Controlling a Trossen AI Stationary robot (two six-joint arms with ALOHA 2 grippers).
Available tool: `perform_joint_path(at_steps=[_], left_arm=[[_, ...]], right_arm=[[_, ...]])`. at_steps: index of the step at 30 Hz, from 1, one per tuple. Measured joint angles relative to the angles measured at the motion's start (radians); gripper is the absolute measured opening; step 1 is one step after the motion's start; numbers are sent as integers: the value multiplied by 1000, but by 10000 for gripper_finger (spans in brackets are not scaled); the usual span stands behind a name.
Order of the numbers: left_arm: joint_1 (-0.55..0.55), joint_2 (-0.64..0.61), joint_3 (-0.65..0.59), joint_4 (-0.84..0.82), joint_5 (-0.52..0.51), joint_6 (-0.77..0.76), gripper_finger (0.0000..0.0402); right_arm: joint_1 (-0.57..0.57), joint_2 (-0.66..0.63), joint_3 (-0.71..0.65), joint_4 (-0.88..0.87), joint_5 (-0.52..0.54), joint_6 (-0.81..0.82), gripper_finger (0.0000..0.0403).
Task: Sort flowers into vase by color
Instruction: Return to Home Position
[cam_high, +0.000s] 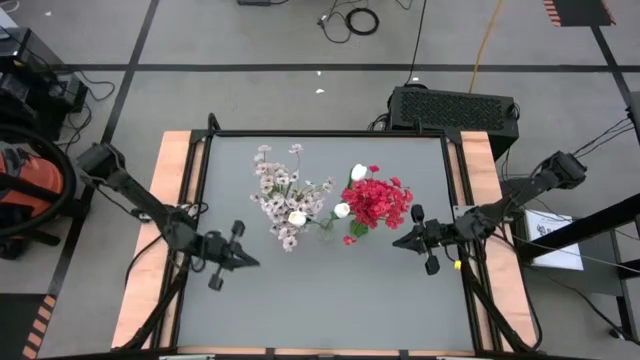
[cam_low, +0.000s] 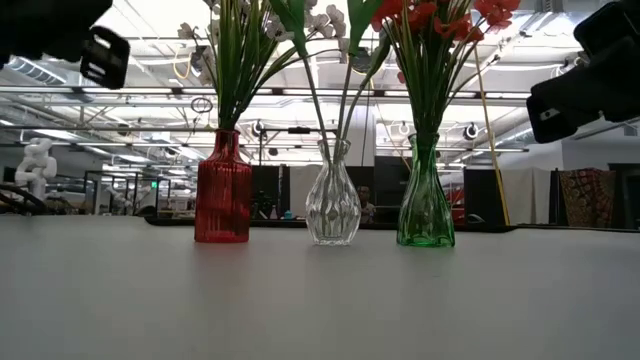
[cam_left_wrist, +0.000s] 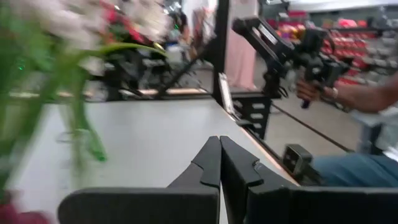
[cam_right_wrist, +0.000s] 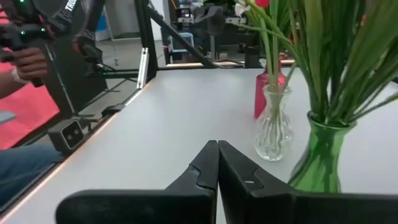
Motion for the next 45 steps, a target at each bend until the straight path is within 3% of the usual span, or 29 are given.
perform_joint_path(at_steps=[9,25,32,45], left_arm=[[80,-248,-115,-64,-11,65,1],[280,-498,-116,-272,267,121,1],[311,-645,-116,-437,269,121,1],[310,-885,-117,-689,265,111,1]], right_arm=[[-50,-70,0,-72,-99,6,0],[-70,-149,0,-124,-105,-35,0],[-171,-243,0,-149,-187,-50,0],[-284,-455,0,-341,-209,-68,0]])
